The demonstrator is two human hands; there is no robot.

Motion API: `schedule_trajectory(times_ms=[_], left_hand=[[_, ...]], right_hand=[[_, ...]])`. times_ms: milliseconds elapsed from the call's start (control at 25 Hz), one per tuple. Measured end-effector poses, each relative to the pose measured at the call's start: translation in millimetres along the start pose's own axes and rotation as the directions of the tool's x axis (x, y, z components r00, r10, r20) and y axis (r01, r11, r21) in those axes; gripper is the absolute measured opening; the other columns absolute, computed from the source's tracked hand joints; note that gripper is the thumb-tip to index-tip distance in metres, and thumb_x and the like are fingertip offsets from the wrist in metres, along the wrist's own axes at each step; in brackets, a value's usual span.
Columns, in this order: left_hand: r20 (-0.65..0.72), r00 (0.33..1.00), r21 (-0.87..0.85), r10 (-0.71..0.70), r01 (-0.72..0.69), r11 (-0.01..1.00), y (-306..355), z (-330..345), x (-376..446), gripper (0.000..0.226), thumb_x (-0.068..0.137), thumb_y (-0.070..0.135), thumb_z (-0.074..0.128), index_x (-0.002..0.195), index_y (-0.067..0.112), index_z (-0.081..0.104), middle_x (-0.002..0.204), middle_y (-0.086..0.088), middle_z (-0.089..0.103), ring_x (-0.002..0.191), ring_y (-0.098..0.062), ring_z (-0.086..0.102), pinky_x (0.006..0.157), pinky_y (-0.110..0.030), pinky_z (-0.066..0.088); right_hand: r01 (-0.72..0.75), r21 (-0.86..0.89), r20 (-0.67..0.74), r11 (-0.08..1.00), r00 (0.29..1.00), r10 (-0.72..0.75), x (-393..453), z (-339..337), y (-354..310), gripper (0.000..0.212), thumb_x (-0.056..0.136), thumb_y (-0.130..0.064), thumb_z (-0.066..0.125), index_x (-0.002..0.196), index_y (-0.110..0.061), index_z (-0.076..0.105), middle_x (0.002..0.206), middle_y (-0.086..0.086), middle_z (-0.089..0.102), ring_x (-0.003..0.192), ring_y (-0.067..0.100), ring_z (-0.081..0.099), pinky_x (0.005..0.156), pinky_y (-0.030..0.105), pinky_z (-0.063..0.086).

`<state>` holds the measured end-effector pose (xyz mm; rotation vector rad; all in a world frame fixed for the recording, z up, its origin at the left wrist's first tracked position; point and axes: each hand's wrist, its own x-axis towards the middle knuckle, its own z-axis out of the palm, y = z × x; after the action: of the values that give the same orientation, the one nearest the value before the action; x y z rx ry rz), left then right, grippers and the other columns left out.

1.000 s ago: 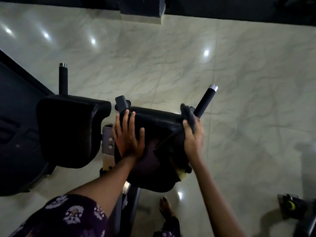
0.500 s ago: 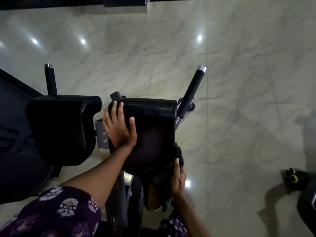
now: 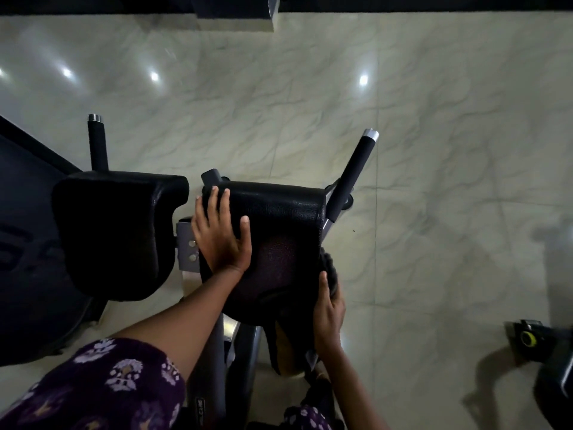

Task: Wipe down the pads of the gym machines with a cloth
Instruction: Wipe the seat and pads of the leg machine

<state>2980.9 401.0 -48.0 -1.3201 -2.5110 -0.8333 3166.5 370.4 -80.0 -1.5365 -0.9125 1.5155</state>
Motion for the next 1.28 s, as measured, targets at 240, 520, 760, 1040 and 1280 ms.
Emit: schedule_trajectory(times_ms=[240,520,760,1040,1280], left_hand=[[0.014,1.0,0.02,0.007,-0.007,1.0,-2.1,1.0,0.7,0.058,0.092,0.047,0.03,0.138,0.014,0.043,0.148,-0.007,0.039,0.139,-0.031,0.026,0.11,-0.043,0.02],[0.04,0.999,0.024,0.008,-0.009,1.0,-3.8,-0.6,0.1,0.059,0.095,0.051,0.022,0.14,0.017,0.039,0.149,-0.007,0.037,0.139,-0.03,0.025,0.11,-0.043,0.019],[0.04,0.999,0.015,-0.01,0.01,1.0,-4.9,1.3,-2.2,0.059,0.095,0.053,0.019,0.141,0.02,0.036,0.15,-0.005,0.035,0.141,-0.026,0.02,0.109,-0.044,0.022],[0.036,0.999,-0.019,-0.039,0.04,0.999,-2.1,-0.1,-0.4,0.058,0.095,0.054,0.018,0.141,0.023,0.034,0.15,-0.002,0.035,0.142,-0.026,0.019,0.113,-0.036,0.012],[0.06,0.995,0.004,-0.08,0.079,0.997,-2.6,-2.2,-1.9,0.059,0.095,0.055,0.017,0.14,0.023,0.036,0.151,0.0,0.032,0.143,-0.024,0.016,0.114,-0.036,0.01]], right_hand=[[0.336,-0.325,0.002,0.884,0.935,-0.355,41.1,26.1,-86.5,0.049,0.088,-0.053,0.041,0.125,-0.024,0.055,0.119,-0.001,0.057,0.109,0.018,0.051,0.096,0.039,0.04],[0.49,-0.87,0.476,-0.052,0.809,-0.344,77.1,58.0,-155.1,0.036,0.095,-0.047,0.036,0.123,-0.035,0.056,0.126,-0.006,0.055,0.114,0.029,0.043,0.09,0.042,0.031],[0.643,-0.758,0.644,-0.111,0.764,0.027,109.0,120.1,-176.0,0.041,0.096,-0.047,0.038,0.128,-0.027,0.053,0.131,0.004,0.055,0.123,0.03,0.045,0.1,0.045,0.029],[0.917,-0.388,0.921,0.092,0.389,0.008,128.9,86.1,-181.1,0.043,0.091,-0.047,0.053,0.133,-0.036,0.05,0.135,-0.009,0.053,0.118,0.02,0.048,0.099,0.039,0.033],[0.752,-0.623,0.782,0.214,0.591,0.198,166.7,136.0,-160.3,0.039,0.09,-0.046,0.053,0.127,-0.034,0.056,0.131,-0.001,0.058,0.121,0.025,0.051,0.102,0.043,0.038]])
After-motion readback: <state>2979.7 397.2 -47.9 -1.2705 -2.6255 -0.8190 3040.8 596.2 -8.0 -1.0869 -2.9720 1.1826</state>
